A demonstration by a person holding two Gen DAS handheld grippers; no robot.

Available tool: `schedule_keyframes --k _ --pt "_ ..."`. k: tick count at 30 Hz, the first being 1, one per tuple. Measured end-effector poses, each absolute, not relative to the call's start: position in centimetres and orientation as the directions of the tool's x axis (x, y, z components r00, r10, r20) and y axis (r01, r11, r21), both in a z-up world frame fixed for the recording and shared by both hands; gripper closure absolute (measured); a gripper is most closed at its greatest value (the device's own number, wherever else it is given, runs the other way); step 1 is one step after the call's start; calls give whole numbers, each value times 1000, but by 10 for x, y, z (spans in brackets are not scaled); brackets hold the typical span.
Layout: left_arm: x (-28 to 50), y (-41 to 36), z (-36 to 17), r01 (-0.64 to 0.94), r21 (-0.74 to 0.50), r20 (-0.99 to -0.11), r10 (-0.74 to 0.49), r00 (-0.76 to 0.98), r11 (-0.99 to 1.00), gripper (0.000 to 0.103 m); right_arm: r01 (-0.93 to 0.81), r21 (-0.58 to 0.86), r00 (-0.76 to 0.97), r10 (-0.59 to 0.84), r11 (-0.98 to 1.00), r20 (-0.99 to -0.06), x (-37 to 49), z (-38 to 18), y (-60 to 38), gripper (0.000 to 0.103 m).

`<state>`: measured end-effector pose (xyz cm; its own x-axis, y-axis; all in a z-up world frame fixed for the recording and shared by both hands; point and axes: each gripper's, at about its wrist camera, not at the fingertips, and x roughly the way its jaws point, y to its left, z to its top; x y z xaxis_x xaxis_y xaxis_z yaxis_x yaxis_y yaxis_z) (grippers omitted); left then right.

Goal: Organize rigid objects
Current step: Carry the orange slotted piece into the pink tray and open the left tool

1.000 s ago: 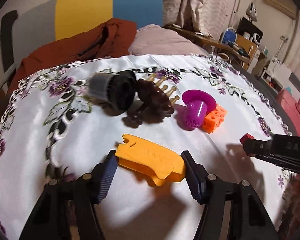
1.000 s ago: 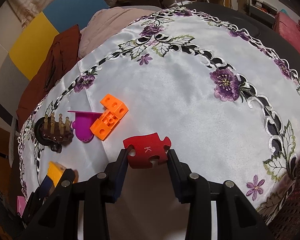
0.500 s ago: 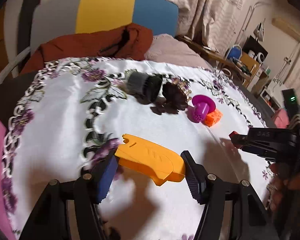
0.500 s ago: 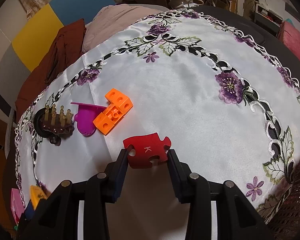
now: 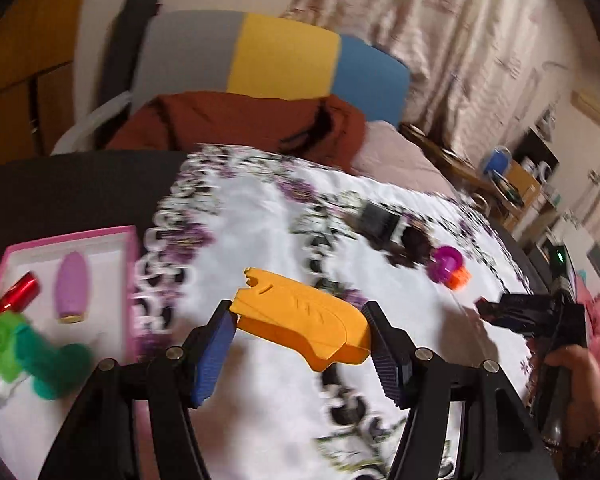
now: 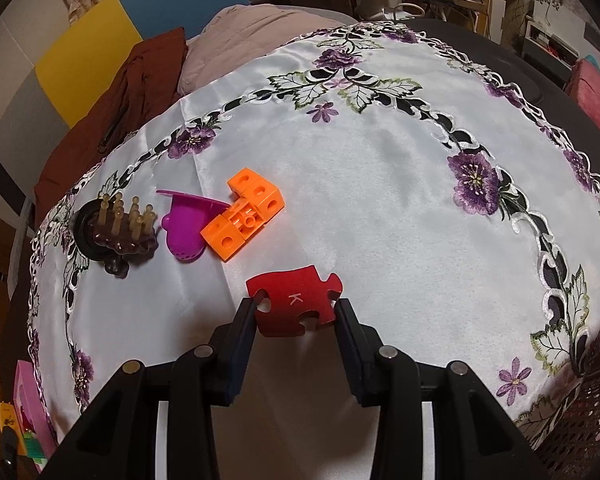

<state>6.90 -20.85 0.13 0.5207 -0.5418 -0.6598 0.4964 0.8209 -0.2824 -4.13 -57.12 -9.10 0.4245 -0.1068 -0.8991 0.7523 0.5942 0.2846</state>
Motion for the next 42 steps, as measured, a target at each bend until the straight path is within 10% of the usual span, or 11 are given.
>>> schedule_keyframes --k 29,34,42 --pt "143 -103 -38 342 -225 -781 -378 497 913 40 750 214 390 -157 626 -907 -38 -87 -567 63" --pt "127 -88 -19 311 -346 -698 -464 545 885 10 744 221 398 -152 630 -905 -37 -86 -565 63" --pt "82 -84 0 380 -365 -606 -527 596 850 5 713 252 462 -169 655 -871 -39 -72 -558 63"
